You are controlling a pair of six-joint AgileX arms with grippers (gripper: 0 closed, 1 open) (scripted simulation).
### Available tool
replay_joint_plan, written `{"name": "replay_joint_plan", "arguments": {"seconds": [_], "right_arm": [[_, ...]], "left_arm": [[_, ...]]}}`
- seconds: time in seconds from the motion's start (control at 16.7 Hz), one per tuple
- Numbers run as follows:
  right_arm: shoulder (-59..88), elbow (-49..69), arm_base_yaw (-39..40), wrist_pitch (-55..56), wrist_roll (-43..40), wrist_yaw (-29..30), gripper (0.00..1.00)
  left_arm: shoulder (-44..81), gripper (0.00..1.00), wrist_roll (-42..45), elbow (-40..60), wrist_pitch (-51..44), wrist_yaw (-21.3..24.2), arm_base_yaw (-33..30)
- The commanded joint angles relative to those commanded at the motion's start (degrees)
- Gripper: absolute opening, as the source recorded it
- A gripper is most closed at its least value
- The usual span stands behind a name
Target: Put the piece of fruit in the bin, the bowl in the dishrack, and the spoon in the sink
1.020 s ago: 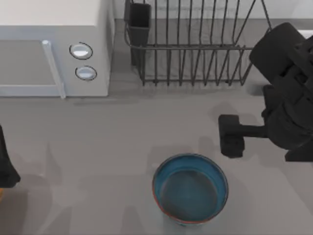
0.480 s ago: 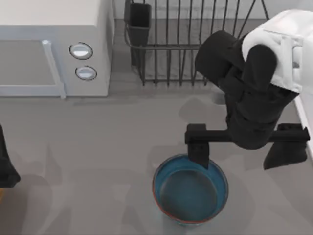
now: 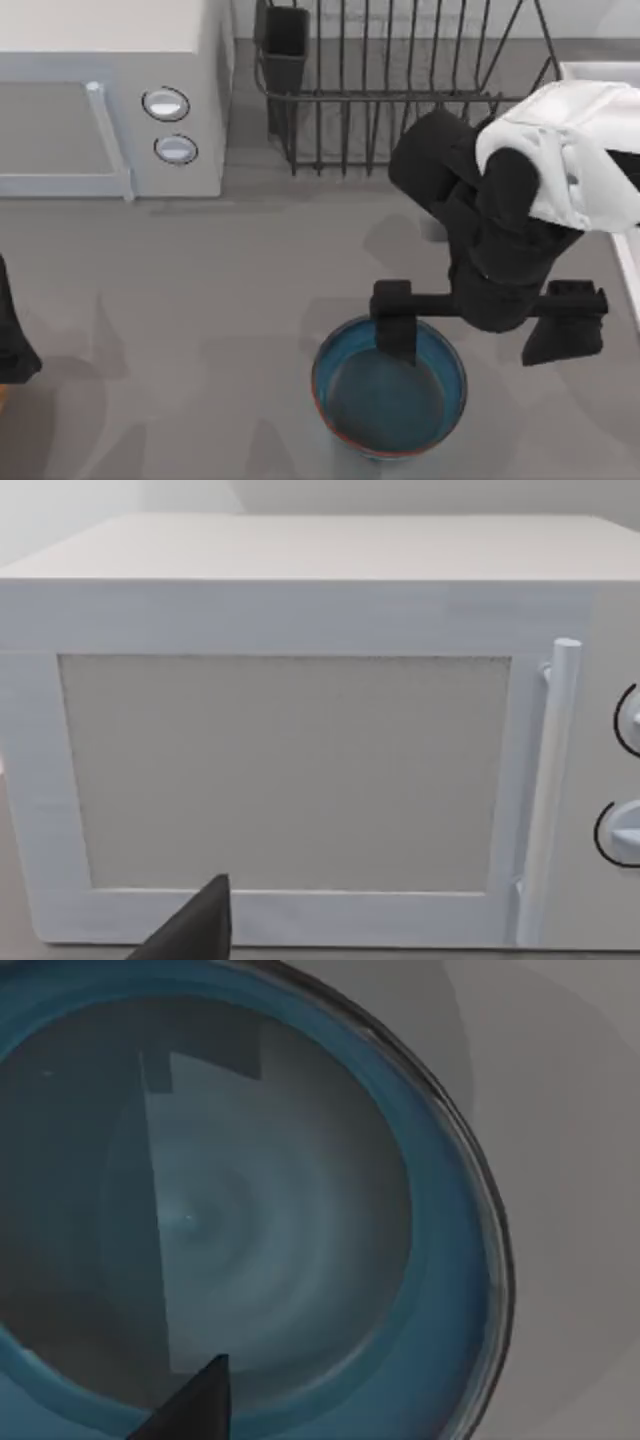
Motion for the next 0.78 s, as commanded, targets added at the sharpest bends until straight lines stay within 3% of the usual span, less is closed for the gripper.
{"name": "replay_joint_plan", "arguments": {"seconds": [0.3,0.6,0.78], "right_arm": [[3.8,-7.9,0.2,11.8,0.3,0.0,1.0],[4.2,-8.7,0.2,12.7,0.3,0.0,1.0],[4.2,-8.7,0.2,12.7,0.3,0.0,0.77]], "left_arm": [[0.0,1.0,0.0,0.0,0.0,0.0,0.0],[0.0,1.0,0.0,0.0,0.0,0.0,0.0],[0.0,1.0,0.0,0.0,0.0,0.0,0.0]]}}
